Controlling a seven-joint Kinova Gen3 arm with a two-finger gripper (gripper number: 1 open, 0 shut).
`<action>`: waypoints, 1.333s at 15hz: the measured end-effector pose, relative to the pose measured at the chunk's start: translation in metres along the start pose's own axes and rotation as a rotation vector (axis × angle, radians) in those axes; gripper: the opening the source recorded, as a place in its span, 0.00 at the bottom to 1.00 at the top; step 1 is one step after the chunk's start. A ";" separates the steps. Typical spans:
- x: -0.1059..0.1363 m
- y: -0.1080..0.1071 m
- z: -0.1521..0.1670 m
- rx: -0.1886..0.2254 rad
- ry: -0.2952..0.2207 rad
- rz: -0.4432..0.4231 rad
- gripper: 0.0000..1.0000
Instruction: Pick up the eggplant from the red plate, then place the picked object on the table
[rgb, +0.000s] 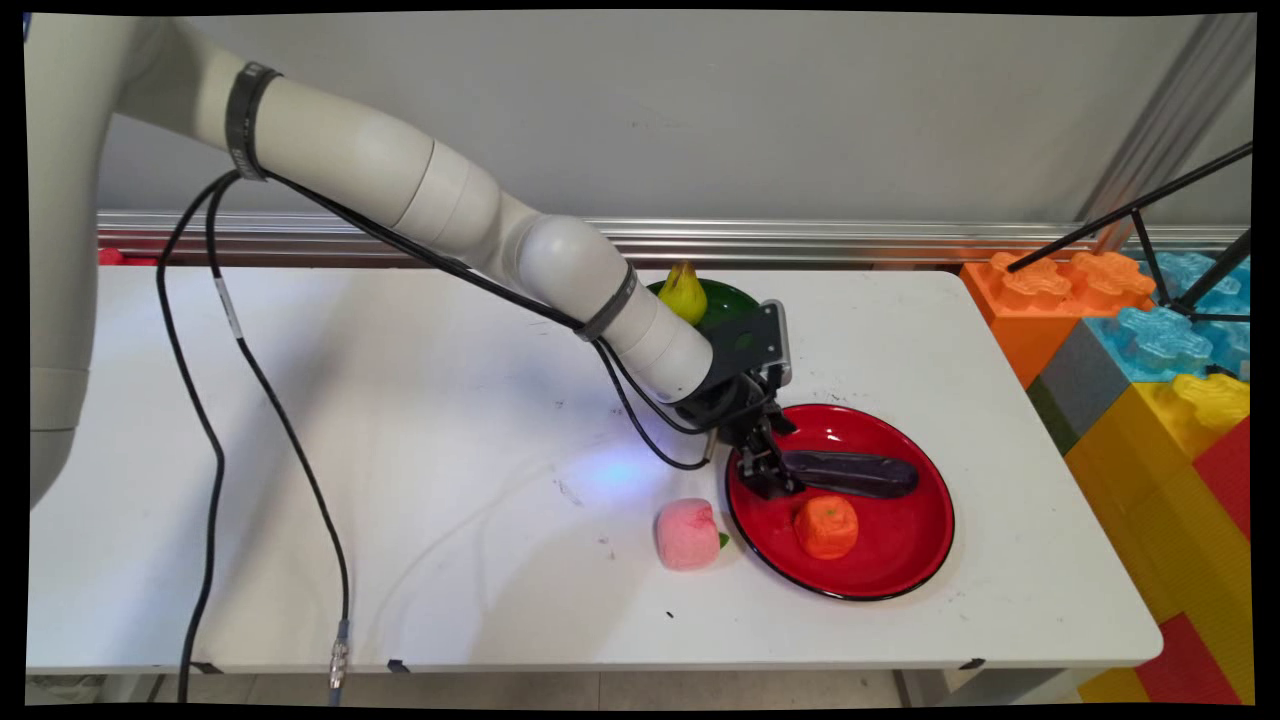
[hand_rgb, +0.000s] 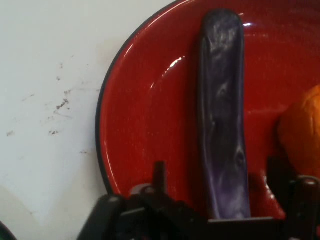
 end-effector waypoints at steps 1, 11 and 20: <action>0.000 0.000 0.001 0.001 0.000 0.001 0.00; 0.005 0.006 0.000 -0.011 0.020 -0.006 0.00; 0.038 0.004 -0.062 0.025 0.081 -0.014 0.00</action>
